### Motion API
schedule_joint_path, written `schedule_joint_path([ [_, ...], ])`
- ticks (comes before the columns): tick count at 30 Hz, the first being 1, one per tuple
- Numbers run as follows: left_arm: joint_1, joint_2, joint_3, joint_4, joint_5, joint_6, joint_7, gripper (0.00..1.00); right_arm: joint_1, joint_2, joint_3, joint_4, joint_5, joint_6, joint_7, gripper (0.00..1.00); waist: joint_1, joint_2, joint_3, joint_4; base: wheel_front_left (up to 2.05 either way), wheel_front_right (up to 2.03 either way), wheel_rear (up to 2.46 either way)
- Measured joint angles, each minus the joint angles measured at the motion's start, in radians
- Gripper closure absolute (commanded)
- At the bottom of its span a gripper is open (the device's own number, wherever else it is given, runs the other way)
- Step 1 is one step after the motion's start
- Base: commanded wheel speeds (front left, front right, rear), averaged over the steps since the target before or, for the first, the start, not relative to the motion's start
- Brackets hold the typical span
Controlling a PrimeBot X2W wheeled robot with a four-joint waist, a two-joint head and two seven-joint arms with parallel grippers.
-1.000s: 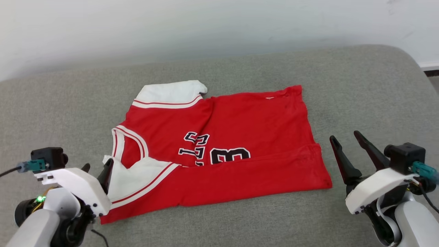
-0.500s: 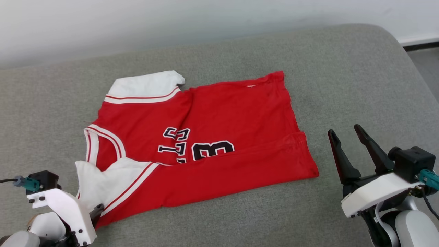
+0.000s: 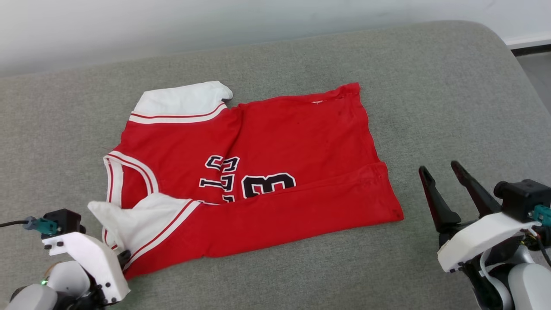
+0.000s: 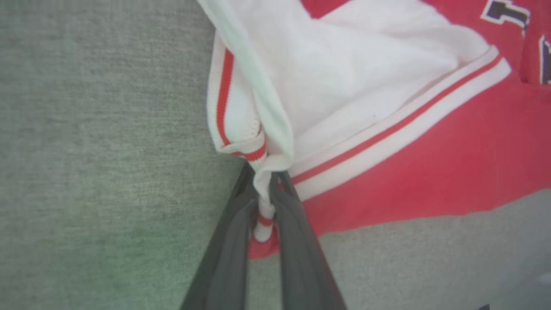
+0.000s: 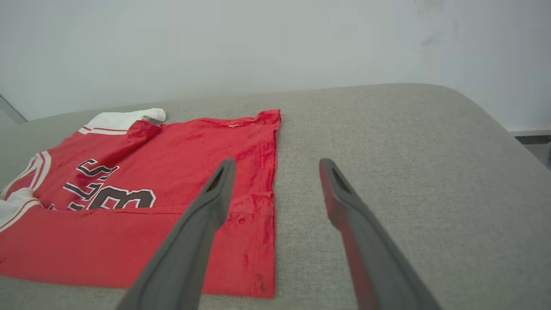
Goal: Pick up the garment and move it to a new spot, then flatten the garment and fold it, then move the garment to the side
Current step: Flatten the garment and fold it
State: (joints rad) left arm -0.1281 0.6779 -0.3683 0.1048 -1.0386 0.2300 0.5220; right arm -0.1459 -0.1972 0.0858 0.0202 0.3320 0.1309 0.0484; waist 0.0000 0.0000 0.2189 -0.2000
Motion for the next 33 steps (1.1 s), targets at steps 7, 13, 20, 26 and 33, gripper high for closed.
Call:
schedule_joint_path([
  [7, -0.037, -0.024, -0.008, -0.069, 0.059, -0.007, -0.082, 1.00, -0.009, -0.045, -0.029, 0.080, 0.085, 0.000, 0.295, 0.00, 0.0000, 0.0000, -0.002, 0.034, 0.00, 0.00, 0.00],
  [13, -0.076, -0.021, -0.016, -0.161, 0.111, 0.015, -0.104, 1.00, -0.066, -0.085, 0.009, 0.125, 0.139, 0.000, 0.553, 0.00, 0.0001, 0.0000, 0.031, 0.070, 0.00, 0.00, 0.00],
  [20, -0.123, -0.037, -0.040, -0.216, 0.147, 0.033, -0.105, 1.00, -0.181, -0.084, 0.033, 0.232, 0.173, 0.000, 0.659, 0.00, 0.0001, 0.0000, 0.085, 0.114, 0.00, 0.00, 0.00],
  [26, -0.126, -0.059, -0.047, -0.197, 0.145, 0.034, -0.117, 1.00, -0.230, -0.098, 0.067, 0.301, 0.211, -0.002, 0.699, 1.00, 0.0000, 0.0000, 0.097, 0.143, 0.00, 0.00, 0.00],
  [33, -0.101, -0.066, -0.049, -0.165, 0.131, 0.029, -0.128, 1.00, -0.240, -0.103, 0.117, 0.314, 0.234, -0.002, 0.681, 1.00, 0.0000, 0.0000, 0.061, 0.140, 0.00, 0.00, 0.00],
])
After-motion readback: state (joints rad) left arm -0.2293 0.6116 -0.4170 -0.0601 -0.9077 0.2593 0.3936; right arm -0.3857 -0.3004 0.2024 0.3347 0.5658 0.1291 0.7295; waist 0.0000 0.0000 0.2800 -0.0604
